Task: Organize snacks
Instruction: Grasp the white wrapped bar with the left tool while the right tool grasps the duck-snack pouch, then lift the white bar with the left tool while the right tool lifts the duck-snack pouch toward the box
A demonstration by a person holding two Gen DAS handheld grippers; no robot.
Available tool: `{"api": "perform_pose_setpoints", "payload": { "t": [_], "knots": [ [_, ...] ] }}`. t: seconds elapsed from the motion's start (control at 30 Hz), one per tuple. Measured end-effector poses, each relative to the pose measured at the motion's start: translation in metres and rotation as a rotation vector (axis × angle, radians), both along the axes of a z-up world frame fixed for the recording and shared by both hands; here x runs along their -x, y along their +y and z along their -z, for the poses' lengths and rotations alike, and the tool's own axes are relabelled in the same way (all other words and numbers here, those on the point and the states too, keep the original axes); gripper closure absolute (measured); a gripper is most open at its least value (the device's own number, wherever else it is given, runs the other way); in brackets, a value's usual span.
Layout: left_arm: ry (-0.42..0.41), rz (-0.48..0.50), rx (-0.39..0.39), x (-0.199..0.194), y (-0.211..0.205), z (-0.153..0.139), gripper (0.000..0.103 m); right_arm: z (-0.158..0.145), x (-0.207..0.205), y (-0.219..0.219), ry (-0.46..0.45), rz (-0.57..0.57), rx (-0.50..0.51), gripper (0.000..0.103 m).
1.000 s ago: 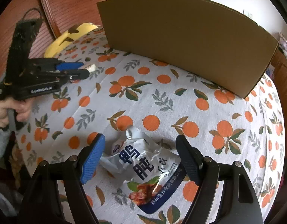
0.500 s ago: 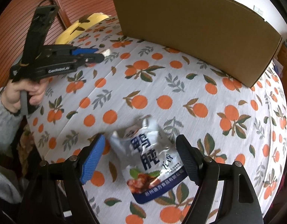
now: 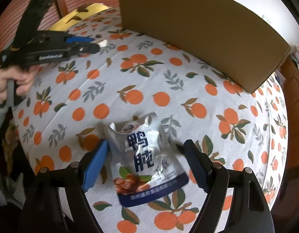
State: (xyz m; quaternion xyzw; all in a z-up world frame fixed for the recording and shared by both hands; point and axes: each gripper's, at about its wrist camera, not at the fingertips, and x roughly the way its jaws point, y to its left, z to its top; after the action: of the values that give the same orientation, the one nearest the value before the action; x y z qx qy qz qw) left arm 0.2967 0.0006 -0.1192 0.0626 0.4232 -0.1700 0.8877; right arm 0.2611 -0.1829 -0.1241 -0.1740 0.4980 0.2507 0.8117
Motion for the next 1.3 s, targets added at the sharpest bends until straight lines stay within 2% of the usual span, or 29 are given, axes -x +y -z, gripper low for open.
{"api": "perform_pose_setpoints", "payload": {
  "t": [0.07, 0.1, 0.13, 0.5, 0.7, 1.3],
  "knots": [
    [0.000, 0.000, 0.001, 0.000, 0.000, 0.000, 0.080, -0.001, 0.000, 0.000, 0.002, 0.006, -0.003, 0.029],
    [0.000, 0.000, 0.001, 0.000, 0.000, 0.000, 0.080, -0.002, -0.001, 0.001, 0.004, 0.009, -0.007, 0.040],
    [0.000, 0.000, 0.001, 0.000, 0.000, 0.000, 0.081, -0.003, -0.001, 0.001, 0.004, 0.016, -0.009, 0.045],
    [0.010, -0.004, 0.051, 0.007, 0.007, -0.002, 0.084, -0.009, 0.006, -0.002, -0.006, 0.035, -0.041, 0.046],
    [-0.014, 0.009, 0.048, 0.012, 0.002, -0.009, 0.084, -0.018, 0.012, -0.001, -0.033, 0.037, -0.047, 0.046],
    [-0.131, 0.039, 0.090, 0.028, -0.011, -0.065, 0.084, -0.064, 0.008, -0.010, -0.126, 0.072, -0.094, 0.046]
  ]
}}
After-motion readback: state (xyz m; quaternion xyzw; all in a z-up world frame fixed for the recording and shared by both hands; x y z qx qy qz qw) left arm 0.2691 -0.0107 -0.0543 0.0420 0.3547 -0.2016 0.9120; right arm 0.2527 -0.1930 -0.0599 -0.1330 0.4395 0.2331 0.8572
